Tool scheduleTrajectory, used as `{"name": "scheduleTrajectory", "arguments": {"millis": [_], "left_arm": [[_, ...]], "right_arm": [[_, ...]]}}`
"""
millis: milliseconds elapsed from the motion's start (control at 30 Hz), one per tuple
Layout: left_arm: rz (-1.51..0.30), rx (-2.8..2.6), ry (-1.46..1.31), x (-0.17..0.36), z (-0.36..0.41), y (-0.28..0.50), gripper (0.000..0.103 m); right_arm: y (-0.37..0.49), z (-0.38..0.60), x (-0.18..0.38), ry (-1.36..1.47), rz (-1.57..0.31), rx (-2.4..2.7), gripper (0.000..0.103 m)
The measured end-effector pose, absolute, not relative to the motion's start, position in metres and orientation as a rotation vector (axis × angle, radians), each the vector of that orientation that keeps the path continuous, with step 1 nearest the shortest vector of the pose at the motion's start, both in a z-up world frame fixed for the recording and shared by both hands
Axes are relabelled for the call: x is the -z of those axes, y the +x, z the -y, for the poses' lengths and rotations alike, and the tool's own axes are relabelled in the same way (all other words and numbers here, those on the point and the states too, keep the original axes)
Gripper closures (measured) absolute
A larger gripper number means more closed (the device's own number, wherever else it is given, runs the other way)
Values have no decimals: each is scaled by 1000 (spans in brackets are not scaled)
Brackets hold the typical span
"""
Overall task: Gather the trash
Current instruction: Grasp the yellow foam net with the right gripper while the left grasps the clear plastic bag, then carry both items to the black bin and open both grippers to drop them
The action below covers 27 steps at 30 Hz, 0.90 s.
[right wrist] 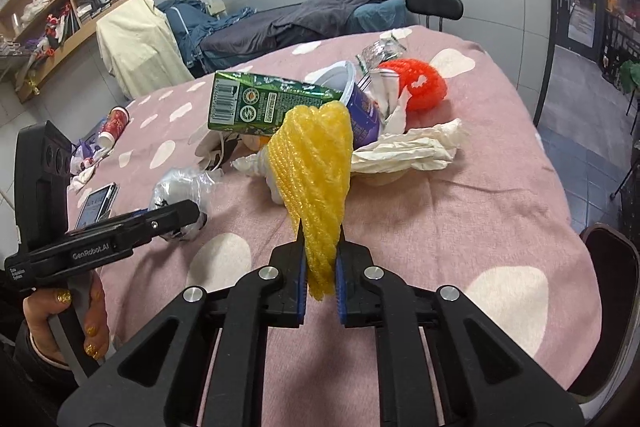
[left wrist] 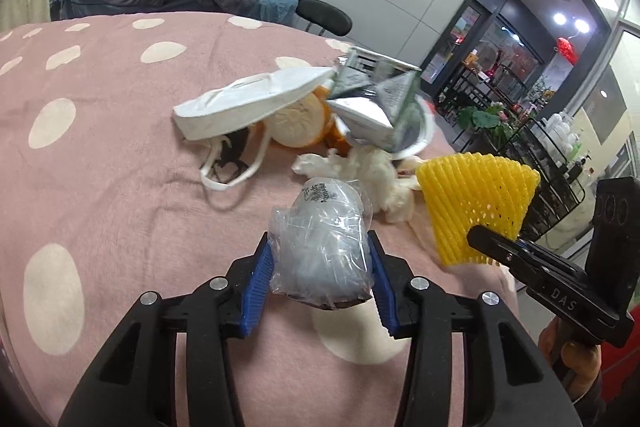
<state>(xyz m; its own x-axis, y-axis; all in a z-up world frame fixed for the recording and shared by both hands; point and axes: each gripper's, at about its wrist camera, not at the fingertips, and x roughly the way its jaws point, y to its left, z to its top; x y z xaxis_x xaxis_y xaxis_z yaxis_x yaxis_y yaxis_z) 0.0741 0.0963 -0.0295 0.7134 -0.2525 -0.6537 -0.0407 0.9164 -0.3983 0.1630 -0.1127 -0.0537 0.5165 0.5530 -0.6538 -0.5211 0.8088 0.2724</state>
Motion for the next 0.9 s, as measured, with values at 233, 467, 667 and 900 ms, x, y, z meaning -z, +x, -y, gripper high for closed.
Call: {"name": "scheduleTrajectory", "arguments": {"millis": [233,467,667,900], "left_arm": [[-737,223,-321,12,-52,76,58],[-733,356,-256,5,-3,91,58],[-709,452,-201,-6,33,106,58],[-702,535,-160,-11,67,118,58]], "right_arm": [[148,159,43,130,-712,-555,92],[140,236,33,200,-635,-350,92],[141,307,41,260,-618,-166,92],[159,366,93,269,-688,22,92]]}}
